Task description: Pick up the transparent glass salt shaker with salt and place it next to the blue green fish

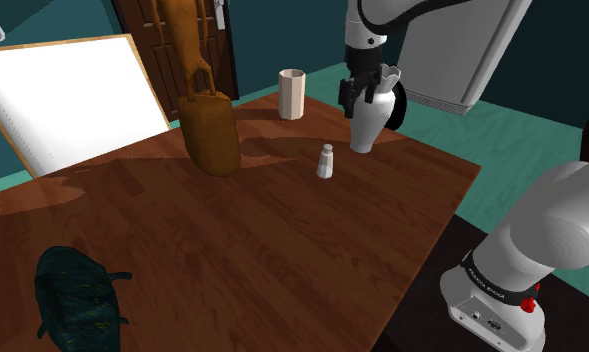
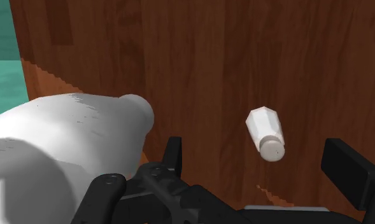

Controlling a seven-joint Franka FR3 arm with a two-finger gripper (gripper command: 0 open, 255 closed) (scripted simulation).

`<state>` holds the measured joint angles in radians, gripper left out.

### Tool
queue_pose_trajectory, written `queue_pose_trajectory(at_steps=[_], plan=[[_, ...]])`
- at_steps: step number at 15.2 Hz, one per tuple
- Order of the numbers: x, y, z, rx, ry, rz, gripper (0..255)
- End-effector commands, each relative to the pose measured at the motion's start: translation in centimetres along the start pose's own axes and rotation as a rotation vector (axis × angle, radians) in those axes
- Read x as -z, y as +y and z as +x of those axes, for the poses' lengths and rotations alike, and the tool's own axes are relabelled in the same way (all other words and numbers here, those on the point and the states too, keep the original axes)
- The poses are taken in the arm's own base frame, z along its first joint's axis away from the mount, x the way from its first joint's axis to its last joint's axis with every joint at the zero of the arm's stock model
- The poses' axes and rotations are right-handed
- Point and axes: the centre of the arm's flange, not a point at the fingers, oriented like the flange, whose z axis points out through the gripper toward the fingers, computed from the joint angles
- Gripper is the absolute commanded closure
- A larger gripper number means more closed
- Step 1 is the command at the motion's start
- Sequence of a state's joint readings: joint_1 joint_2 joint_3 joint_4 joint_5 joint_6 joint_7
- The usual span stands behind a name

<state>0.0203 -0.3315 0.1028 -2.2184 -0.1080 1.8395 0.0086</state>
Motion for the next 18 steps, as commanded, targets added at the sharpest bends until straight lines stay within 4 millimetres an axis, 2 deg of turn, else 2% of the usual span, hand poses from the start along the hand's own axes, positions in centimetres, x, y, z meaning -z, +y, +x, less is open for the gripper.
queue_pose_trajectory(at_steps=[1, 11, 18], plan=[[-2.0, -1.0, 2.1, 0.011, -0.033, 0.002, 0], [-12.1, -6.0, 11.2, 0.062, -0.188, 0.006, 0], [-15.8, -6.0, 10.6, 0.062, -0.188, 0.006, 0]])
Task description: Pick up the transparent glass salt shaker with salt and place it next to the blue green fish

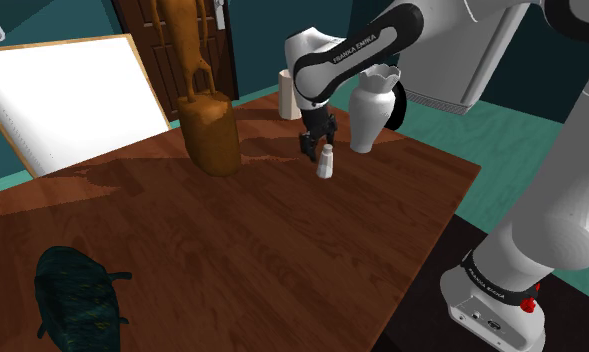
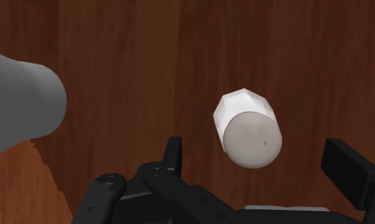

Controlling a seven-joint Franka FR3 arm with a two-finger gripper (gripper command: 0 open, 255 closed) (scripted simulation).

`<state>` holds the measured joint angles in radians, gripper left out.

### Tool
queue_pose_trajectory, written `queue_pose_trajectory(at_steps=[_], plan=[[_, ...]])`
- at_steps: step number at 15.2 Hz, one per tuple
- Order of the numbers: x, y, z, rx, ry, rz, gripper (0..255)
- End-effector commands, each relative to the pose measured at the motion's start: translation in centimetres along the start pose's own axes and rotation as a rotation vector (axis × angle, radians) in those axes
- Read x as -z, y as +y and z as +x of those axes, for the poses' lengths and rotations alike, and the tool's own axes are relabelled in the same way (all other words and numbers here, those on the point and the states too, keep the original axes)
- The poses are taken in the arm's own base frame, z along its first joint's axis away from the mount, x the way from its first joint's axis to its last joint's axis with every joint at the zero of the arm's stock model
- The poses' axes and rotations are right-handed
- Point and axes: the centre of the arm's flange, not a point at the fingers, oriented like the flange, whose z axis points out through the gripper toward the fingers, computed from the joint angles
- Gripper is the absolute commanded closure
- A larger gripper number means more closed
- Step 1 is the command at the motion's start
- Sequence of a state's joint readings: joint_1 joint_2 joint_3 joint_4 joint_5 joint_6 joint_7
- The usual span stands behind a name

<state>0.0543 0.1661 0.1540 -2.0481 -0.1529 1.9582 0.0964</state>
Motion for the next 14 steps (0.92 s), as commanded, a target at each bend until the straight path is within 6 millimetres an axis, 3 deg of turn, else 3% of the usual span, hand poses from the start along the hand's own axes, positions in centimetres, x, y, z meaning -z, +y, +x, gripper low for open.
queue_pose_trajectory(at_steps=[1, 8, 9, 14], plan=[[-0.88, 0.02, -0.08, 0.0, 0.0, 0.0, 0], [-0.87, 0.02, -0.08, 0.0, 0.0, 0.0, 0], [-0.87, 0.02, -0.08, 0.0, 0.0, 0.0, 255], [-0.87, 0.02, -0.09, 0.0, 0.0, 0.0, 255]])
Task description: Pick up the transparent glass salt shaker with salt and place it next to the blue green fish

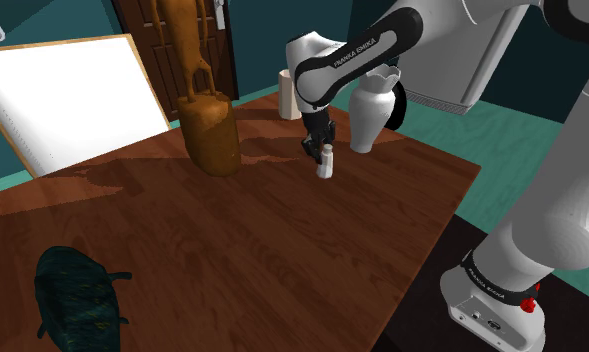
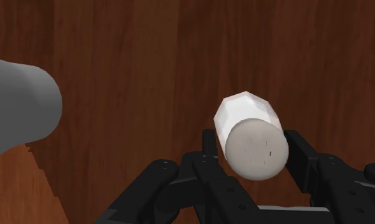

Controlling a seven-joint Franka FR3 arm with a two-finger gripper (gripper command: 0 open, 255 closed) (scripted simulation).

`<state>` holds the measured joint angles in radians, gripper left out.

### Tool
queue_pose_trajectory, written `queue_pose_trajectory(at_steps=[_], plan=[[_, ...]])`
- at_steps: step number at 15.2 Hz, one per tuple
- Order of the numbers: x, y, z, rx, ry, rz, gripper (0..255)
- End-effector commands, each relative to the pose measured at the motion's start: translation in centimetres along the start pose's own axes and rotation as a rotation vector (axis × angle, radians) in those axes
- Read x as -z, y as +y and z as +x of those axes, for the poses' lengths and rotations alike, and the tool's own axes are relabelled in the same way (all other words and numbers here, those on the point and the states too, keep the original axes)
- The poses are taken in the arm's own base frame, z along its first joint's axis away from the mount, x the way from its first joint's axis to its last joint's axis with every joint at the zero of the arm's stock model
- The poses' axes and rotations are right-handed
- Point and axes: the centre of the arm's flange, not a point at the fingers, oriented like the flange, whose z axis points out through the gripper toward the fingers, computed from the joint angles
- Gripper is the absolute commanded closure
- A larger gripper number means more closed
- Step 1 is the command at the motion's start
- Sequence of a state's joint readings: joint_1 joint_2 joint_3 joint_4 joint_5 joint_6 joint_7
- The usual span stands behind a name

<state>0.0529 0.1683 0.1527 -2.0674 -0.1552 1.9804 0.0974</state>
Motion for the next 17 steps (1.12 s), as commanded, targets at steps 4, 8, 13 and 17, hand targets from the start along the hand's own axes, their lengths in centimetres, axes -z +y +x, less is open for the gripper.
queue_pose_trajectory(at_steps=[4, 8, 13, 17], plan=[[0.0, 0.0, 0.0, 0.0, 0.0, 0.0, 255], [2.0, 0.3, -0.5, 0.0, 0.0, 0.0, 255], [4.5, 0.6, -1.1, 0.0, 0.0, 0.0, 255], [6.6, 0.8, -1.7, 0.0, 0.0, 0.0, 255]])
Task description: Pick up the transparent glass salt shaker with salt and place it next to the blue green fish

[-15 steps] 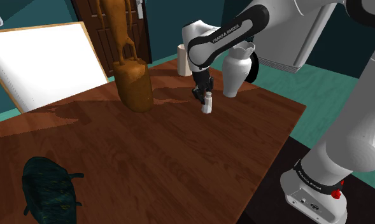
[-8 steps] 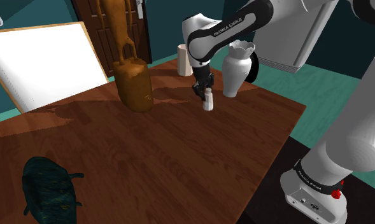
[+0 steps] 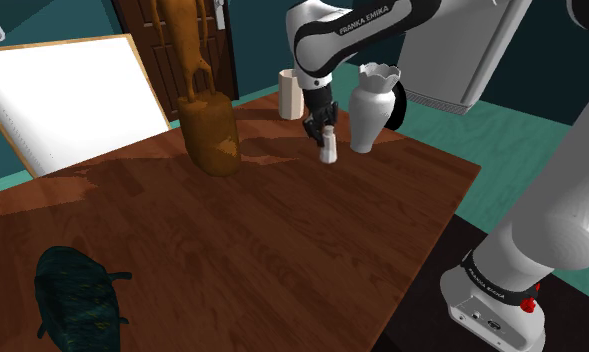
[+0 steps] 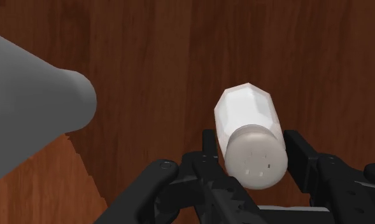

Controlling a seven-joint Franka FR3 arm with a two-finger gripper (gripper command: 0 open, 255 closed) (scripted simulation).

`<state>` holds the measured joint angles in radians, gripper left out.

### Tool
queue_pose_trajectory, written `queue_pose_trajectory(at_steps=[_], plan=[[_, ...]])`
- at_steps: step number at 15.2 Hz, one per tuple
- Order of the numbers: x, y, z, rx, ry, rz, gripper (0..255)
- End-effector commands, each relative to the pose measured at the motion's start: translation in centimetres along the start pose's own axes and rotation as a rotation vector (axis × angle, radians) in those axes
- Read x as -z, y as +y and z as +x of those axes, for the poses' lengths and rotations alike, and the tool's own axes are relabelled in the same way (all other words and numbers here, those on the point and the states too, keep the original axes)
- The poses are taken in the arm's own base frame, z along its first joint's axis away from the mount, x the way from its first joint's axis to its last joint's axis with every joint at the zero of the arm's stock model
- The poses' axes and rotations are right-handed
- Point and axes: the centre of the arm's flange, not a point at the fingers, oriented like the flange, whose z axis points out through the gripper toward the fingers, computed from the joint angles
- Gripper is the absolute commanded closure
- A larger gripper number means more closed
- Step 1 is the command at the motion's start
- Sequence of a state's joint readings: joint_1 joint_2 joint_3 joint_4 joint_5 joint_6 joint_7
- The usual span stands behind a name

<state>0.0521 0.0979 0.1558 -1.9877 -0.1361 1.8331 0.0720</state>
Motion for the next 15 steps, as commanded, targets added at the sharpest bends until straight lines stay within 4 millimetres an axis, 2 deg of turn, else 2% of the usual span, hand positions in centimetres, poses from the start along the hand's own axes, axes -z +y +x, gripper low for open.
queue_pose_trajectory(at_steps=[1, 15], plan=[[1.0, 0.1, -0.3, 0.0, 0.0, 0.0, 255], [8.1, 1.0, -2.1, 0.0, 0.0, 0.0, 255]])
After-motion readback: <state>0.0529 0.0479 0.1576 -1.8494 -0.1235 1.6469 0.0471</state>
